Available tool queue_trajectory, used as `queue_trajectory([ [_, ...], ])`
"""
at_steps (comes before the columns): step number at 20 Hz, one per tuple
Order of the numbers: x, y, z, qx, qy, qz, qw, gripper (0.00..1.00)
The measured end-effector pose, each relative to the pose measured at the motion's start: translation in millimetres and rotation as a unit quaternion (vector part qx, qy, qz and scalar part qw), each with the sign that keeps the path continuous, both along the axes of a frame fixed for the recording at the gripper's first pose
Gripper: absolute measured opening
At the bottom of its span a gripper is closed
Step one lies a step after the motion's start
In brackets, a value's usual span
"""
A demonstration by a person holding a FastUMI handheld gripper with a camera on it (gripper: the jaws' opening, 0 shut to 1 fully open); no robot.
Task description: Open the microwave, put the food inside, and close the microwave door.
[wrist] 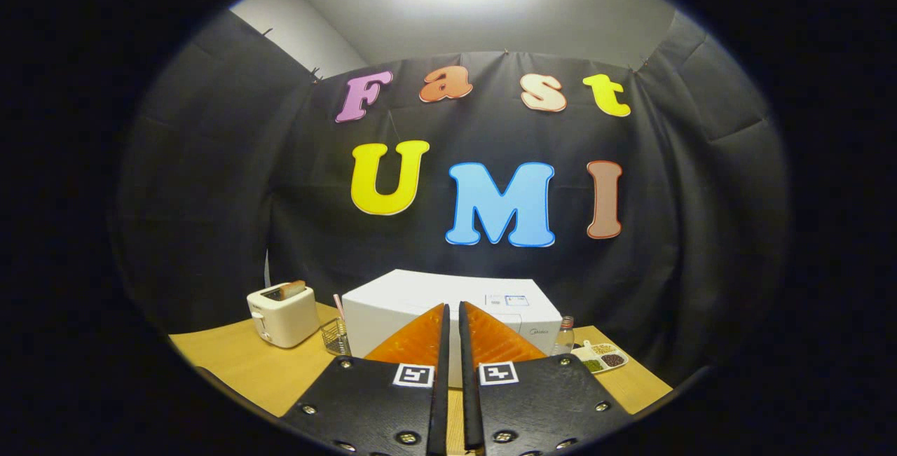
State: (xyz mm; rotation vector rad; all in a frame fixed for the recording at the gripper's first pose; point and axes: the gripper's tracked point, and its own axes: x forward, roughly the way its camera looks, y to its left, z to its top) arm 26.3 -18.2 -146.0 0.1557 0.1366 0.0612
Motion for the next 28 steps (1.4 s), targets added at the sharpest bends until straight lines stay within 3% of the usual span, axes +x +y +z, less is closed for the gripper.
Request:
queue_trajectory([
  [11, 8, -32, 91, 0.017, -0.001, -0.028, 0.999, 0.09],
  [16, 11, -21, 77, 0.010, 0.012, -0.027, 1.000, 0.11],
  [20, 16, -24, 63, -0.046, 0.022, -0.062, 0.997, 0.99],
  [22, 18, -24, 67, -0.054, 0.008, -0.070, 0.996, 0.96],
  [28, 16, -17, 64, -0.025, 0.000, -0.041, 0.999, 0.96],
])
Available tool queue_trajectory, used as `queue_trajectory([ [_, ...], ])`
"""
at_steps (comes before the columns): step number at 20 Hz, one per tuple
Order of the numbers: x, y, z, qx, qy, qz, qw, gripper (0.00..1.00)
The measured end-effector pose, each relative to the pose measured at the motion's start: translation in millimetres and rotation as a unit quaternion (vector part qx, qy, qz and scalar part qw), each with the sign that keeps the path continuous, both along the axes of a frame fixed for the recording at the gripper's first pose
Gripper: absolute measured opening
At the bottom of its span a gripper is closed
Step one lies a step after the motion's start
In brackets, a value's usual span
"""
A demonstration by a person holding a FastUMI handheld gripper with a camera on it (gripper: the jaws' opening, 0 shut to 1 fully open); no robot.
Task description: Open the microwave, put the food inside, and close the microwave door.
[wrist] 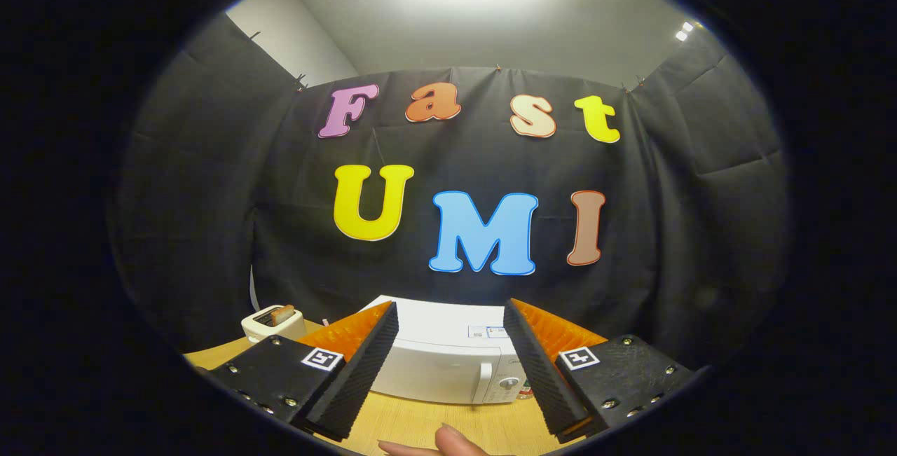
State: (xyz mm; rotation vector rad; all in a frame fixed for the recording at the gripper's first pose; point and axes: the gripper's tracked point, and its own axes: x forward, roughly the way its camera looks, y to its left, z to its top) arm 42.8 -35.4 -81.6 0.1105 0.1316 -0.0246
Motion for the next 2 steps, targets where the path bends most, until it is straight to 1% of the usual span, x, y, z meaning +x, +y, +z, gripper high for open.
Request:
queue_trajectory([
  [2, 0.4, -4.7, 0.3, 0.002, -0.002, -0.004, 1.000, 0.97],
])
